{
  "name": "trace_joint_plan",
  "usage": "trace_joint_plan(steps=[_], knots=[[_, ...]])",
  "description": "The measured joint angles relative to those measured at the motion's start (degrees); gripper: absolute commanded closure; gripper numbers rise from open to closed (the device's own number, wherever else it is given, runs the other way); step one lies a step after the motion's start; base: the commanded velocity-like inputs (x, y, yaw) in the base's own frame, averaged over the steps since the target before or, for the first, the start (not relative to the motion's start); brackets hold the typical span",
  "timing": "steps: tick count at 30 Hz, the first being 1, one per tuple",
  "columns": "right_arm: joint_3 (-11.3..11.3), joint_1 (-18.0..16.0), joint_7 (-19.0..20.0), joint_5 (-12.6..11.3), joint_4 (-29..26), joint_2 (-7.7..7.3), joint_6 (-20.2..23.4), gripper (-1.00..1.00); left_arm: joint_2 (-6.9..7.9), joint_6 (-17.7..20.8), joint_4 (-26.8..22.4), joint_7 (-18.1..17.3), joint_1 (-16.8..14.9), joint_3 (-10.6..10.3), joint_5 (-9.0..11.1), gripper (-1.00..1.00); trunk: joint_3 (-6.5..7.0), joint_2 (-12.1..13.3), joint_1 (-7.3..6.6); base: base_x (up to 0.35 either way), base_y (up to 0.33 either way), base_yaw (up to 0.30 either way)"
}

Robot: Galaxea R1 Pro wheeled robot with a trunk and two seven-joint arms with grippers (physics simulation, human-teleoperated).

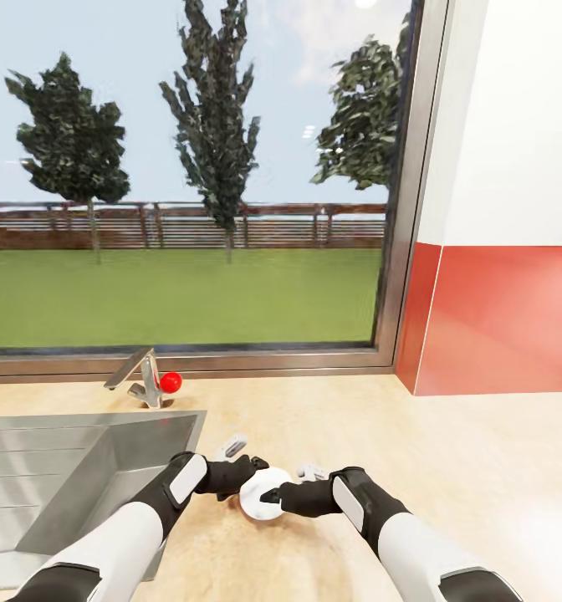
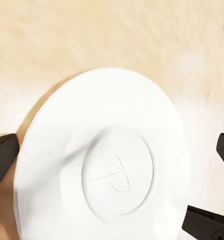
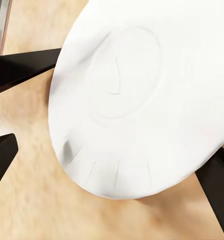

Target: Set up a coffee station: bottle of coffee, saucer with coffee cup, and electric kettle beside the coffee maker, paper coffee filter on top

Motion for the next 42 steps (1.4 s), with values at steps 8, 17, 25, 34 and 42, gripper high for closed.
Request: trace_joint_plan(steps=[8,17,25,34,42], knots=[[0.05,0.01,0.06,0.12,-0.08,0.00,0.05,-1.00,0.01,-0.01,0.06,-0.04,0.04,0.09,0.26,-1.00,0.00,0.00,0.00,0.000,0.000,0.000],[0.12,0.04,0.11,0.21,-0.42,0.00,0.10,-1.00,0.01,0.02,0.04,-0.09,0.12,0.13,0.26,-1.00,-0.01,0.00,0.00,0.000,0.000,0.000],[0.01,0.05,0.02,-3.83,-0.14,0.00,-5.88,-1.00,0.01,0.04,0.03,-0.07,0.12,0.13,0.27,-1.00,-0.01,0.01,0.00,0.000,0.000,0.000],[0.07,0.05,-0.01,-7.28,-0.03,0.00,-6.43,1.00,0.01,0.05,0.02,-0.07,0.12,0.13,0.28,-1.00,-0.01,0.01,0.00,0.000,0.000,0.000],[0.12,0.05,0.03,-6.78,0.02,0.00,-6.60,1.00,0.02,0.07,0.02,-0.07,0.12,0.16,0.33,-1.00,-0.01,0.01,0.00,0.000,0.000,0.000]])
